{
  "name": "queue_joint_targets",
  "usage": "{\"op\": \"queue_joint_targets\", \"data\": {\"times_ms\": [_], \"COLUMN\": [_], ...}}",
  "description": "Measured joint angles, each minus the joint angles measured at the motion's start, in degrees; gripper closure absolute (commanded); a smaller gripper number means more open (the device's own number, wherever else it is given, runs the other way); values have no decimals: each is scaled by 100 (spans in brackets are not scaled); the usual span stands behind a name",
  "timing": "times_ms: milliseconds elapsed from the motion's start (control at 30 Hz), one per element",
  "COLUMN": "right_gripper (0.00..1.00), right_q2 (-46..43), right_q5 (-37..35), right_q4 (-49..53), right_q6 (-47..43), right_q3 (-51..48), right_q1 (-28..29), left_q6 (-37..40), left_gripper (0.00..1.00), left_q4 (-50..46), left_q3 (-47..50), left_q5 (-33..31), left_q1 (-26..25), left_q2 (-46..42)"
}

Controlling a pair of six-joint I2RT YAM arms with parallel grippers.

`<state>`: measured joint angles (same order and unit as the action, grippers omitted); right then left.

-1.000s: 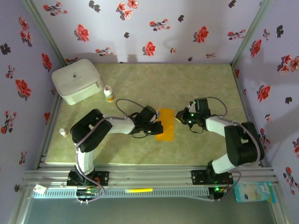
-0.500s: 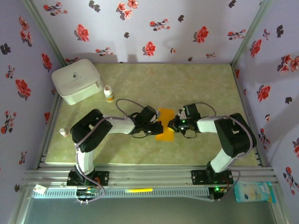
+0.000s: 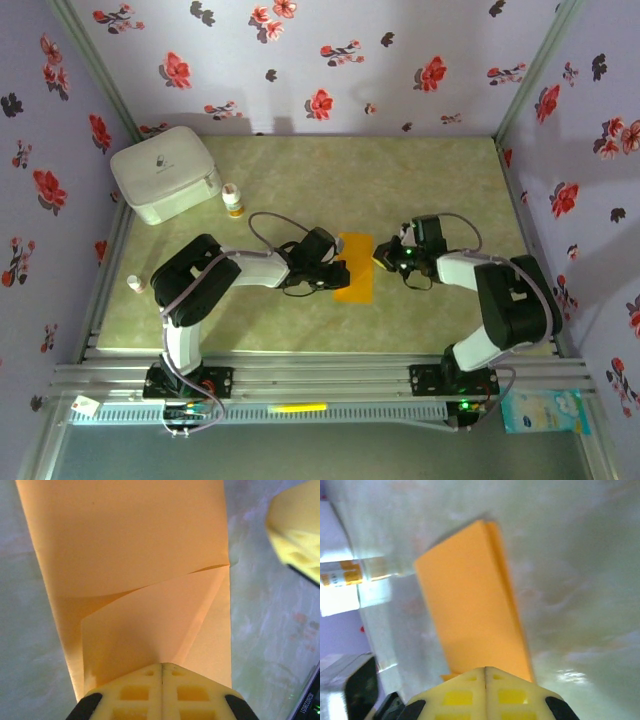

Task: Fold a paper plane with a square sheet of paper (pick it up from the middle)
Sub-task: Fold the triangle a second time at the center of the table.

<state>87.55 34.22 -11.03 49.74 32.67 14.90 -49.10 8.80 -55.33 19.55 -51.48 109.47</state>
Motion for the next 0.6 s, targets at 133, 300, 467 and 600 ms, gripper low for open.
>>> {"op": "queue_joint_targets", "data": {"times_ms": [133, 300, 467, 600], "right_gripper": [100, 100, 100, 100], "right_q2": [-7, 413, 564, 562], "right_q5": [46, 7, -105, -107], "right_q4": [-37, 35, 55, 55], "right_q6": [0, 107, 144, 129], "right_q3": [31, 31, -2, -2], "right_q1": [352, 608, 610, 610], "left_q6": [-2, 0, 4, 22], "left_gripper": [100, 100, 100, 100], "left_q4": [0, -7, -68, -310], "left_q3": [0, 0, -13, -24], "left_q5": [-2, -4, -24, -74], "left_q1": [0, -11, -35, -81], "left_q2": [-4, -15, -39, -142]}}
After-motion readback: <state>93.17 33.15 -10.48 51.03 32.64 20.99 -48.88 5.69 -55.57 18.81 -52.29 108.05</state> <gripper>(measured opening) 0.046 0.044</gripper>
